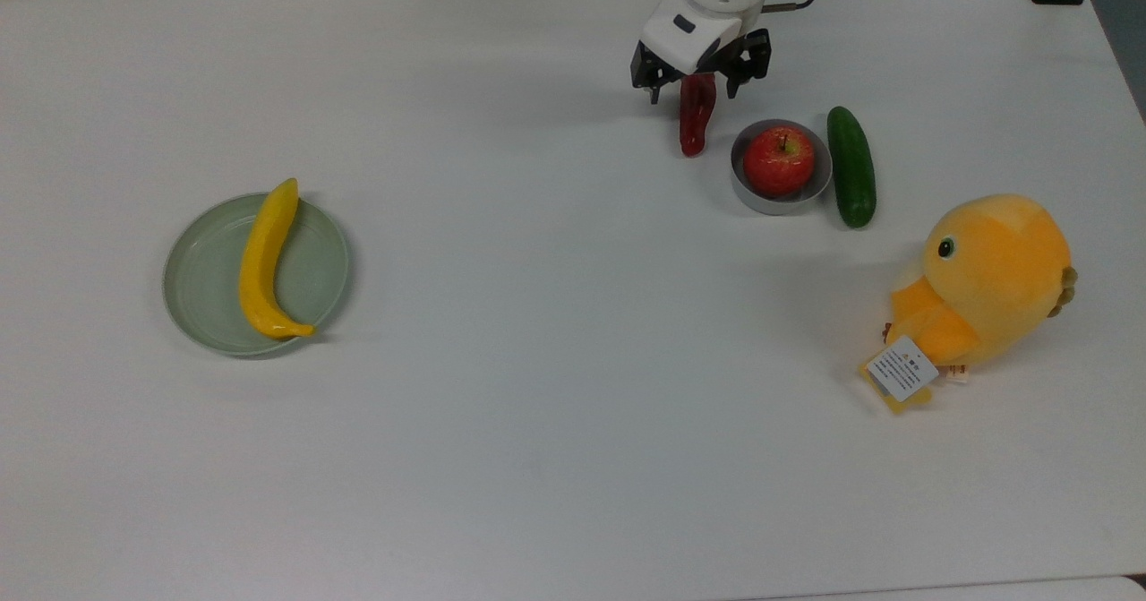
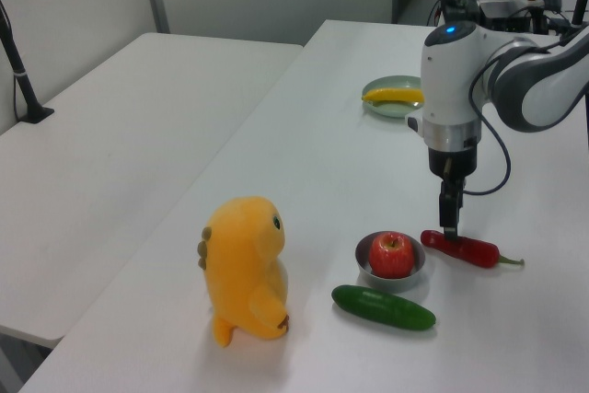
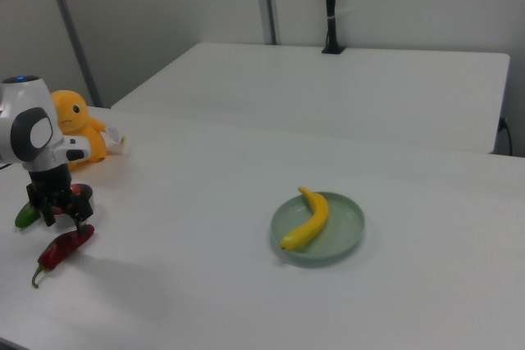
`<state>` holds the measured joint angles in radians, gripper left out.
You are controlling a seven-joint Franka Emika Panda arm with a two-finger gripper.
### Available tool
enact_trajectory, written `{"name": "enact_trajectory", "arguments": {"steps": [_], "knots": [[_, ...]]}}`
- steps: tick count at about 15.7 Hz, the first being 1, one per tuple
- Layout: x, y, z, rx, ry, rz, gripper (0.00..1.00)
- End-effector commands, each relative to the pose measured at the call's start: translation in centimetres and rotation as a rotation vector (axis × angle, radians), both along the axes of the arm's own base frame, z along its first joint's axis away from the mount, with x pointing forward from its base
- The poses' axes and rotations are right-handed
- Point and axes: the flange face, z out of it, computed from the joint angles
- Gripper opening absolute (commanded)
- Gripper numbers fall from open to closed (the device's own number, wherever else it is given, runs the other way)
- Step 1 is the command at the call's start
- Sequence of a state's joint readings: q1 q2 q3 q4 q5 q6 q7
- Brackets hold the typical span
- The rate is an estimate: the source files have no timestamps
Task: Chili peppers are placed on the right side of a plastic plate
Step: 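Lower the open gripper around the red chili pepper and close it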
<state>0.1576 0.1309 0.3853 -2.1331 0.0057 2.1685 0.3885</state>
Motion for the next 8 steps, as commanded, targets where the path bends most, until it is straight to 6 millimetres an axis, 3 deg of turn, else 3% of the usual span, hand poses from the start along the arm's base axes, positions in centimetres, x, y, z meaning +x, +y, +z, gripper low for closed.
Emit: {"name": "enact_trajectory", "arguments": {"steps": [1,8], "knots": [[-1.0,2.0,-1.0,0.014,0.003,-0.020,1.00],[-1.8,3.1,-3.0,-0.001,0.035,0.014,0.97]]}}
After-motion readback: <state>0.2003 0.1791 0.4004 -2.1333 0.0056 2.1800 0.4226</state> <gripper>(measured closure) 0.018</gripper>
